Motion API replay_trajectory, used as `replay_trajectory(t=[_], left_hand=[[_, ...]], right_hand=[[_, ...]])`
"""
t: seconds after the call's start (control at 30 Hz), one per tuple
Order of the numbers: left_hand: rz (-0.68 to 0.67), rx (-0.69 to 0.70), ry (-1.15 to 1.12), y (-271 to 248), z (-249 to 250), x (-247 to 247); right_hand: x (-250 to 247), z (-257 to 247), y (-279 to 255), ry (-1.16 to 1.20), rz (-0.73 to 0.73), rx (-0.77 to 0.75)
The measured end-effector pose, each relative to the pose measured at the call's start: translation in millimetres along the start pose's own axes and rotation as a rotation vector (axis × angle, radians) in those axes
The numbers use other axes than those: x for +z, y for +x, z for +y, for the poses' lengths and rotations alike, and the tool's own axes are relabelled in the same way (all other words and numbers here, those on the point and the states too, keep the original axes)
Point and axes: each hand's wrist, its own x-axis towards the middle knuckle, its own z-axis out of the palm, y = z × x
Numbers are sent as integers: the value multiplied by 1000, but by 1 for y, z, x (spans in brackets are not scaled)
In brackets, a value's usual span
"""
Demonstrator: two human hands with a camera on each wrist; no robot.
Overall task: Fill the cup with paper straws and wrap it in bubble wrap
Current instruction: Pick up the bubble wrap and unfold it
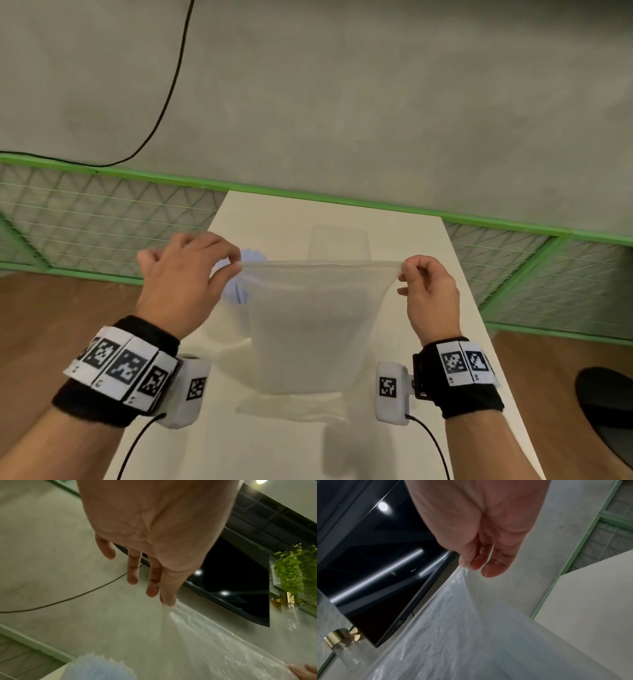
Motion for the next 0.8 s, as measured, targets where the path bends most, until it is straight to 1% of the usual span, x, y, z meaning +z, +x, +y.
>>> replay_trajectory(t=[0.1, 0.13, 0.2, 0.27, 0.33, 0.4, 0.43, 0.47, 0.57, 0.6, 0.63, 0.67, 0.8], left_hand=[[-50, -35, -55, 0, -7, -5], [-76, -17, -114, 1, -8, -5], [-172, 60, -272, 1, -4, -6], [-284, 111, -347, 3, 7, -5], [-377, 92, -320, 5, 19, 1], [-440, 21, -279, 9, 29, 12], [-464, -12, -243, 14, 31, 16], [-481, -26, -195, 18, 33, 20], [-496, -46, -75, 26, 37, 25], [-496, -51, -54, 27, 37, 25], [-511, -59, -47, 28, 38, 25], [-526, -60, -55, 30, 39, 24], [-616, -89, -141, 32, 38, 22]], right_hand=[[6, -9, -3, 10, -26, -28], [8, -13, -3, 39, -40, -17], [11, -20, -3, 75, -111, -12], [16, -30, -3, -43, -194, -124], [25, -40, -5, -222, -308, -197], [33, -46, -8, -370, -413, -175], [35, -48, -7, -445, -430, -171], [37, -50, -7, -518, -421, -177], [40, -56, -4, -677, -310, -209], [41, -59, -5, -710, -304, -226], [43, -62, -7, -738, -334, -245], [44, -64, -9, -766, -395, -254], [39, -73, -15, -826, -684, -206]])
